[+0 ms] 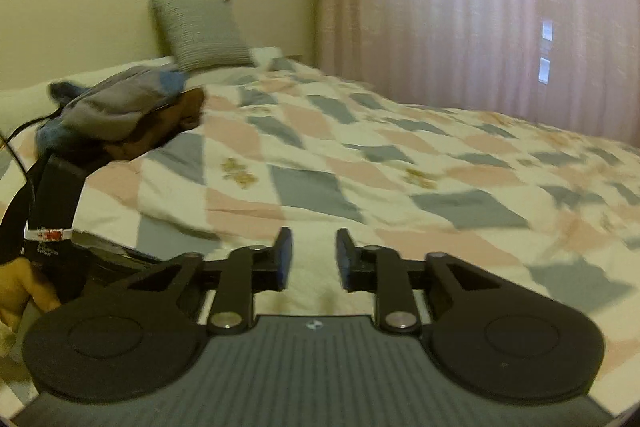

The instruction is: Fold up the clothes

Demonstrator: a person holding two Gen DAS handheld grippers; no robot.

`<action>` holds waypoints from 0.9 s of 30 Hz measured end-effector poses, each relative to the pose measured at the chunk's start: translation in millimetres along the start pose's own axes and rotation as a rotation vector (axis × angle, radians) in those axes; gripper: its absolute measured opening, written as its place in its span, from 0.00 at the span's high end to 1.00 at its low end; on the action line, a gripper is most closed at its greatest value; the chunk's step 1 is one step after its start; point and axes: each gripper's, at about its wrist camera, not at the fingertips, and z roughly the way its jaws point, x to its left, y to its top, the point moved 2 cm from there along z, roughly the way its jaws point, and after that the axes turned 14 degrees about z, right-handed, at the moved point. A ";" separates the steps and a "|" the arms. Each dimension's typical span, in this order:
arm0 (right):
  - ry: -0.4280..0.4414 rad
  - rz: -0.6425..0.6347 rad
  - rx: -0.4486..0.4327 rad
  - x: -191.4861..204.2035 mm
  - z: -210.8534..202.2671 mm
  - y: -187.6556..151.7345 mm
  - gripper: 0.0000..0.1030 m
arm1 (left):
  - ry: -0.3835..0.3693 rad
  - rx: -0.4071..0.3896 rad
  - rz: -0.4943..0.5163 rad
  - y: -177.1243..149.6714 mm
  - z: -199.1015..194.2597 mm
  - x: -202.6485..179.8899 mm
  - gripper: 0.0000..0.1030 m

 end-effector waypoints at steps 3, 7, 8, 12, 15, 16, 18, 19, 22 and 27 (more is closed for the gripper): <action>-0.092 -0.094 0.095 2.7 42.3 -24.6 0.86 | 0.018 0.000 0.024 -0.7 0.6 0.1 0.91; -0.090 0.036 0.175 -22.9 66.0 -56.6 0.87 | 0.025 0.003 0.014 -8.4 5.6 2.0 0.91; -0.082 0.064 0.184 -27.1 68.4 -61.2 0.87 | 0.032 0.002 0.019 -11.2 8.4 1.3 0.91; -0.086 0.071 0.133 -22.6 50.1 -45.4 0.87 | 0.065 -0.001 0.065 -9.2 6.0 -6.5 0.91; -0.050 0.168 0.021 -24.7 4.9 -28.1 0.83 | 0.047 -0.040 0.043 -0.4 -20.4 -5.7 0.92; -0.040 0.181 -0.007 -23.7 -11.7 -26.8 0.82 | 0.047 -0.057 0.037 2.3 -31.2 -4.8 0.92; -0.032 0.186 -0.035 -20.3 -43.1 -31.8 0.82 | 0.048 -0.089 0.025 6.4 -52.2 -3.3 0.92; -0.032 0.182 -0.039 -17.9 -56.8 -37.3 0.82 | 0.042 -0.103 0.024 6.8 -61.4 -3.4 0.92; -0.031 0.156 -0.028 -8.6 -82.8 -60.0 0.82 | 0.028 -0.128 0.020 3.9 -84.3 -11.2 0.92; -0.062 0.055 0.076 11.3 -71.0 -98.4 0.81 | 0.000 -0.135 0.033 -9.9 -100.4 -37.0 0.90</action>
